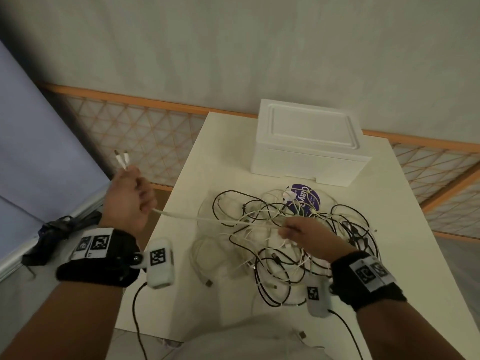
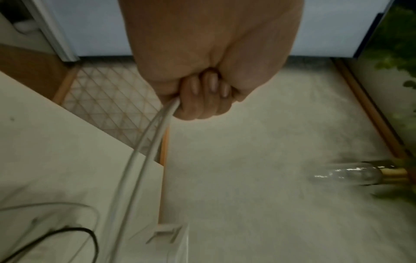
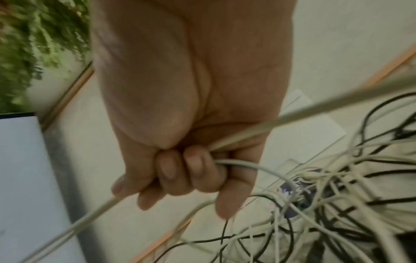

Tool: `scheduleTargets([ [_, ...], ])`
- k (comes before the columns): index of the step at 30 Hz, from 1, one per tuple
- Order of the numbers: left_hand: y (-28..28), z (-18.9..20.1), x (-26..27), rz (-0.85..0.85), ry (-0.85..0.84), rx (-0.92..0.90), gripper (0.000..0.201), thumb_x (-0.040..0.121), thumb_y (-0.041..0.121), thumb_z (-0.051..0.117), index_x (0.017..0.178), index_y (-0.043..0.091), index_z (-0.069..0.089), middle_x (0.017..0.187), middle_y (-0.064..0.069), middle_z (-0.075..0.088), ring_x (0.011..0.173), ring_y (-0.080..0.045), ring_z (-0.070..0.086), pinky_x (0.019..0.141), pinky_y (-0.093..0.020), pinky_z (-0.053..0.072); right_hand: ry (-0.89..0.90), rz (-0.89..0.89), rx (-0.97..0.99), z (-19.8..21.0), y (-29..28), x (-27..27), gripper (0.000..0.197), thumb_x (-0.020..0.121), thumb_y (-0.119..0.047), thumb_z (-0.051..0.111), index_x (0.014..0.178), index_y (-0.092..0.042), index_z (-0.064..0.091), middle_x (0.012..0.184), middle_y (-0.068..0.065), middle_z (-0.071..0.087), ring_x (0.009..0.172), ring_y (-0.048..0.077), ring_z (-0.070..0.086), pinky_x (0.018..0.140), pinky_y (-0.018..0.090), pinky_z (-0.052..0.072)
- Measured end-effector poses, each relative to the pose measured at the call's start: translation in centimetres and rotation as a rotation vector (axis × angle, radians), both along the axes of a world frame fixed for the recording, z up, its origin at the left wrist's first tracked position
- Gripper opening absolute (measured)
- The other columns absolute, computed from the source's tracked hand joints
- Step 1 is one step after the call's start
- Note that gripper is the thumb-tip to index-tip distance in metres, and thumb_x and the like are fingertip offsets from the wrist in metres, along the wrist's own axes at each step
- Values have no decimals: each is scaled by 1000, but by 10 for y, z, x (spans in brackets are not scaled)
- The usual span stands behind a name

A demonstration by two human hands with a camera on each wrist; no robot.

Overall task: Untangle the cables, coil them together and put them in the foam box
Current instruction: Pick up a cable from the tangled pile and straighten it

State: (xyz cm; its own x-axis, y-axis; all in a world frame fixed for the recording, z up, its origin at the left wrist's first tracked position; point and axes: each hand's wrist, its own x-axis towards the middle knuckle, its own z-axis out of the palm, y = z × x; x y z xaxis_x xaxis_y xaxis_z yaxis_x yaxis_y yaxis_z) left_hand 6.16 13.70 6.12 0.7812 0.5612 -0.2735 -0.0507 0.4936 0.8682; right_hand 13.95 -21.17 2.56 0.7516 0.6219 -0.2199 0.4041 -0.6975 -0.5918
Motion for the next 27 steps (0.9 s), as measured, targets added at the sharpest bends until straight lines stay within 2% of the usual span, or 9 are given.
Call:
scheduleTargets([
  [3, -25, -9, 0, -156, 185, 301, 28, 99, 20, 42, 72, 25, 47, 53, 2, 42, 38, -7, 29, 37, -18, 22, -110, -9, -58, 5, 2, -2, 28, 94, -44, 48, 82, -21, 59, 75, -6, 59, 72, 10, 58, 68, 28, 46],
  [6, -94, -10, 1, -503, 140, 497, 18, 101, 15, 44, 85, 15, 52, 69, 2, 64, 39, -3, 36, 41, -18, 29, -320, 99, -100, 17, 33, -18, 31, 95, -48, 45, 89, -22, 60, 82, -4, 61, 78, 14, 57, 69, 31, 45],
  [9, -144, -13, 0, -823, 119, 680, 22, 102, 24, 40, 84, 14, 46, 67, 0, 51, 40, 1, 37, 45, -17, 32, -435, 122, -15, 28, 51, -25, 26, 94, -40, 50, 97, -18, 65, 89, 1, 65, 84, 18, 59, 69, 31, 42],
  [11, -145, -11, 4, -798, 170, 646, 25, 103, 27, 39, 81, 17, 46, 60, 2, 48, 37, 0, 35, 40, -17, 28, -344, 100, 66, 33, 46, -23, 26, 93, -39, 53, 91, -16, 64, 80, -2, 62, 75, 15, 57, 64, 30, 43],
  [13, -129, -2, 10, -637, 172, 510, 20, 101, 24, 42, 83, 18, 47, 56, 4, 45, 35, -1, 33, 38, -20, 25, -276, 30, 84, 29, 30, -16, 27, 95, -37, 51, 88, -12, 60, 69, -7, 53, 66, 11, 50, 58, 27, 39],
  [16, -91, 19, 16, -295, 93, 333, 23, 100, 20, 45, 78, 23, 50, 49, 9, 45, 36, -3, 33, 35, -15, 22, -178, -149, 34, 14, -5, -4, 28, 98, -33, 46, 88, -9, 57, 75, -2, 56, 67, 13, 50, 62, 28, 40],
  [20, -63, 30, 17, -67, -78, 377, 32, 101, 18, 42, 70, 25, 46, 48, 13, 37, 41, -3, 30, 37, -19, 18, -121, -191, -66, -2, -26, 0, 22, 99, -27, 42, 87, -15, 55, 83, -2, 62, 80, 18, 58, 69, 28, 42],
  [23, -73, 21, 18, -132, -22, 490, 32, 101, 16, 42, 70, 24, 46, 45, 12, 36, 39, -4, 29, 34, -16, 20, -26, -319, 240, 18, -15, -3, 25, 101, -18, 39, 83, -14, 56, 80, -4, 66, 81, 12, 64, 70, 15, 49],
  [27, -103, 4, 18, -545, 131, 651, 23, 98, 12, 46, 77, 14, 56, 46, 11, 41, 40, -4, 31, 40, -19, 24, 106, -442, 690, 57, 4, -8, 25, 101, -14, 37, 81, -11, 52, 68, 2, 66, 70, 18, 66, 69, 29, 58],
])
